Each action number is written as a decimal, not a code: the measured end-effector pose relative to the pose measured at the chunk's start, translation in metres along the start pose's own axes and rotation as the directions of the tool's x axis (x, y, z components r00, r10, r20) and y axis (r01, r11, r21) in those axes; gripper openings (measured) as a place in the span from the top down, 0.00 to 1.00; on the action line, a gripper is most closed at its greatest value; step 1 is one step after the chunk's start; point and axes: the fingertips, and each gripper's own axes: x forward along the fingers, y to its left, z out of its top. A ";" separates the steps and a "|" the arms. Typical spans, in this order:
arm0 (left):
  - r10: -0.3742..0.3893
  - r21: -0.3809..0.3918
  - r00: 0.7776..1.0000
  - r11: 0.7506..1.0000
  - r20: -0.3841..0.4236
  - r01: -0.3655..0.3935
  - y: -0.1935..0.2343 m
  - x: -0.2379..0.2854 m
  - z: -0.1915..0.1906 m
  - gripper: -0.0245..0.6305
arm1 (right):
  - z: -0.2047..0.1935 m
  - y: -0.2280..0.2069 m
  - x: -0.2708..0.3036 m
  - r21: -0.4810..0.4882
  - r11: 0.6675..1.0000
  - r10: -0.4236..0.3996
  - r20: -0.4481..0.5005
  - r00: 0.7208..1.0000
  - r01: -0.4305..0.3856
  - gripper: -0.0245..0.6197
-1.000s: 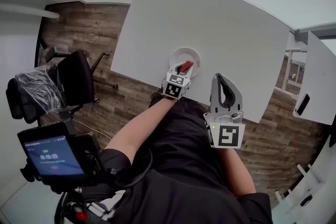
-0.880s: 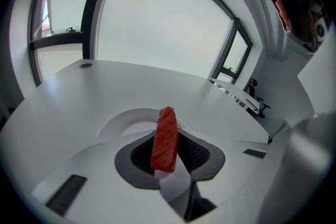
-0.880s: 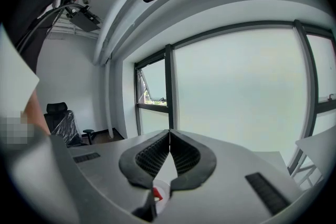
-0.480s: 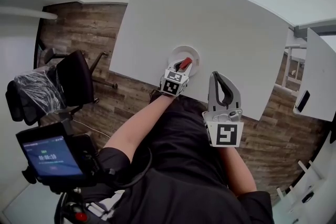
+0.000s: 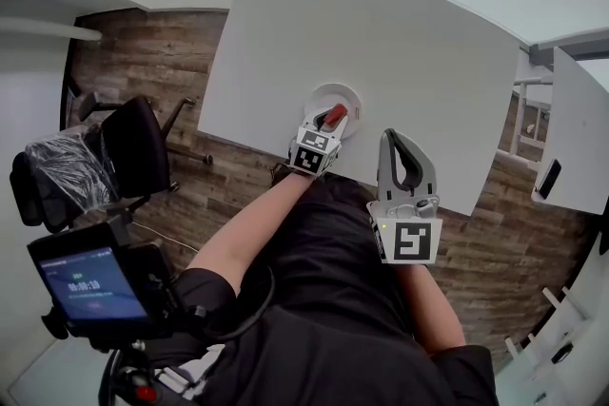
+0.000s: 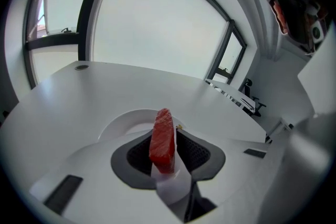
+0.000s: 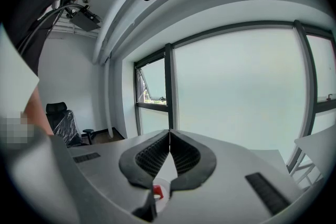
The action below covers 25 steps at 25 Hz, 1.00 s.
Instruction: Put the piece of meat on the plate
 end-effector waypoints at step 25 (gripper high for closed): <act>0.076 0.094 0.994 0.993 -0.077 -0.069 0.014 0.005 -0.013 0.57 | -0.001 -0.011 0.000 0.020 0.999 -0.025 0.003 1.000 0.025 0.95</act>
